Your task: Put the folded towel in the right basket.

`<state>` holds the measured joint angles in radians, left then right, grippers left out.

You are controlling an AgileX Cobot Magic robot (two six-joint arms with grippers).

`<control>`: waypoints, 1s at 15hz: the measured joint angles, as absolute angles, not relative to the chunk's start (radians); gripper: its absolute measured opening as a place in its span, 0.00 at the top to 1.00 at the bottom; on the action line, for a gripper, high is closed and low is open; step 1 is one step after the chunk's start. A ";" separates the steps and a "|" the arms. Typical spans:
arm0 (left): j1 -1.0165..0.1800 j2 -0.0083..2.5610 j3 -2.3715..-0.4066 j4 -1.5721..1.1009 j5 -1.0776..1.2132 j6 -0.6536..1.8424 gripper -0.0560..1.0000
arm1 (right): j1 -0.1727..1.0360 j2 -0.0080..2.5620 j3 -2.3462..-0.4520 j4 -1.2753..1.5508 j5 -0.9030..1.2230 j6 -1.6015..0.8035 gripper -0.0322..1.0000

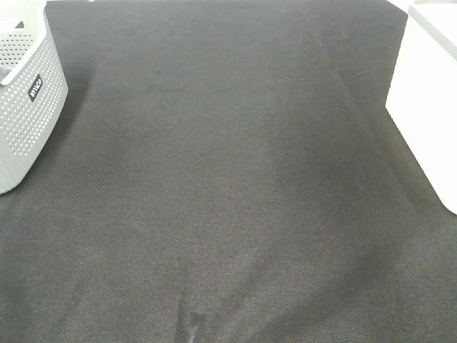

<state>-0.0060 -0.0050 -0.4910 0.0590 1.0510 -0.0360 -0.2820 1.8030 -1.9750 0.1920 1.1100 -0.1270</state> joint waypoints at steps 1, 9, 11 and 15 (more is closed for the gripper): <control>-0.006 -0.005 -0.491 0.059 1.051 -0.036 0.01 | -0.313 1.825 -1.975 0.189 1.098 -0.120 0.85; -0.006 -0.005 -0.491 0.059 1.051 -0.036 0.01 | -0.339 1.932 -1.975 0.134 1.098 -0.060 0.03; -0.006 -0.005 -0.491 0.059 1.051 -0.036 0.01 | -0.329 1.931 -1.975 0.129 1.116 -0.058 0.03; -0.006 -0.005 -0.491 0.059 1.051 -0.036 0.01 | -0.134 1.881 -1.973 0.041 1.168 0.000 0.03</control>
